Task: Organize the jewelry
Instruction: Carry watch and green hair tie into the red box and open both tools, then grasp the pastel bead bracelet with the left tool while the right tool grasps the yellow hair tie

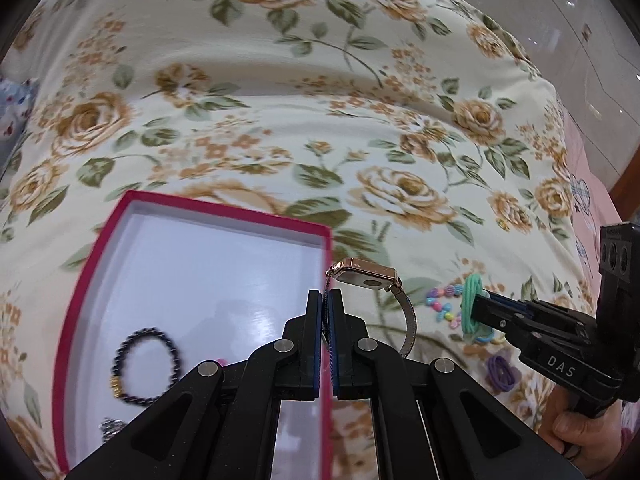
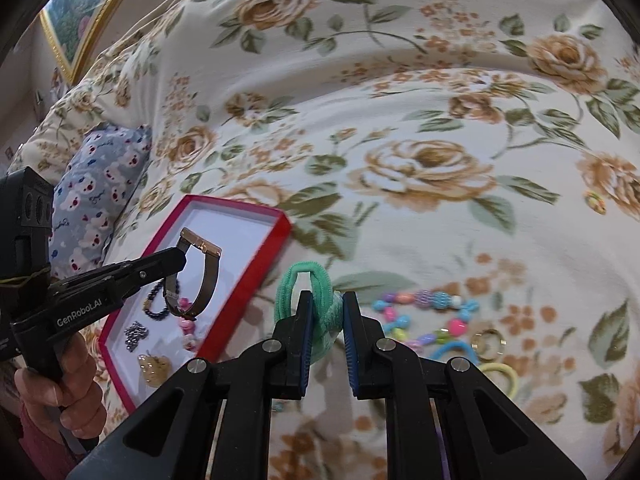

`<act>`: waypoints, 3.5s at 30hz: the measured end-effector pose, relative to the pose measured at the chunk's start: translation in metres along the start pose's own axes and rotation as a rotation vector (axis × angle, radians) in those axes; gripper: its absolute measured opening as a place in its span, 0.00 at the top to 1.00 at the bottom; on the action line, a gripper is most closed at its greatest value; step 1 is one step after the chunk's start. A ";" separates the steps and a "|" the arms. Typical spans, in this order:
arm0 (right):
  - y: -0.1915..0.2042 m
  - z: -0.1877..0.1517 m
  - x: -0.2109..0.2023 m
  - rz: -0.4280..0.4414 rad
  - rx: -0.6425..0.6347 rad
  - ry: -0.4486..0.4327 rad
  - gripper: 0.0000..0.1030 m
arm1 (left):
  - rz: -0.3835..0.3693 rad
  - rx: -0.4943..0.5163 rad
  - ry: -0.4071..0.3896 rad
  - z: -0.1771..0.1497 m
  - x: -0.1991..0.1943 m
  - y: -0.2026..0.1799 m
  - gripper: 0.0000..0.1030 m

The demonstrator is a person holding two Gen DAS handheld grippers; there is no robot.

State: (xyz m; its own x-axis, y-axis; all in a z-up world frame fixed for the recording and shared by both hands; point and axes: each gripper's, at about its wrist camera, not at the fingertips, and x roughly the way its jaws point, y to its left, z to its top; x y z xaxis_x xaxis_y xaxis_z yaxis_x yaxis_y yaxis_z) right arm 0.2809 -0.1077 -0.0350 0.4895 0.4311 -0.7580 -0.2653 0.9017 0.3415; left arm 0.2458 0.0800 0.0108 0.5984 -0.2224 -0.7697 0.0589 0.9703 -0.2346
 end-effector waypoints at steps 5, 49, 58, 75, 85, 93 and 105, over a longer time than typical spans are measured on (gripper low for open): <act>0.021 0.001 0.008 0.025 -0.032 0.012 0.87 | 0.021 -0.029 -0.008 -0.006 -0.012 0.018 0.98; 0.108 0.017 0.123 0.076 -0.226 0.207 0.82 | 0.172 -0.221 0.065 0.019 0.060 0.125 0.97; 0.107 0.016 0.119 0.079 -0.221 0.204 0.73 | 0.196 -0.190 0.060 0.017 0.051 0.116 0.81; 0.087 0.007 0.053 0.104 -0.106 0.069 0.66 | 0.179 -0.239 0.003 -0.010 -0.007 0.103 0.60; 0.059 -0.016 0.004 0.083 -0.032 0.004 0.63 | 0.129 -0.226 0.011 -0.026 -0.027 0.075 0.57; 0.023 -0.041 -0.026 0.027 0.030 -0.020 0.63 | 0.090 -0.153 0.033 -0.038 -0.037 0.037 0.54; -0.033 -0.068 -0.059 -0.054 0.124 -0.041 0.63 | 0.042 -0.060 0.070 -0.040 -0.025 -0.009 0.52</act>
State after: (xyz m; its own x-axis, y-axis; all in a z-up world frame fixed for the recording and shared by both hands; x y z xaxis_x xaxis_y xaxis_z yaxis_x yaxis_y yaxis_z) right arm 0.2046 -0.1653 -0.0394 0.5345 0.3807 -0.7546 -0.1339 0.9197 0.3691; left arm 0.1982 0.0727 0.0089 0.5421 -0.1896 -0.8186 -0.0145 0.9719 -0.2347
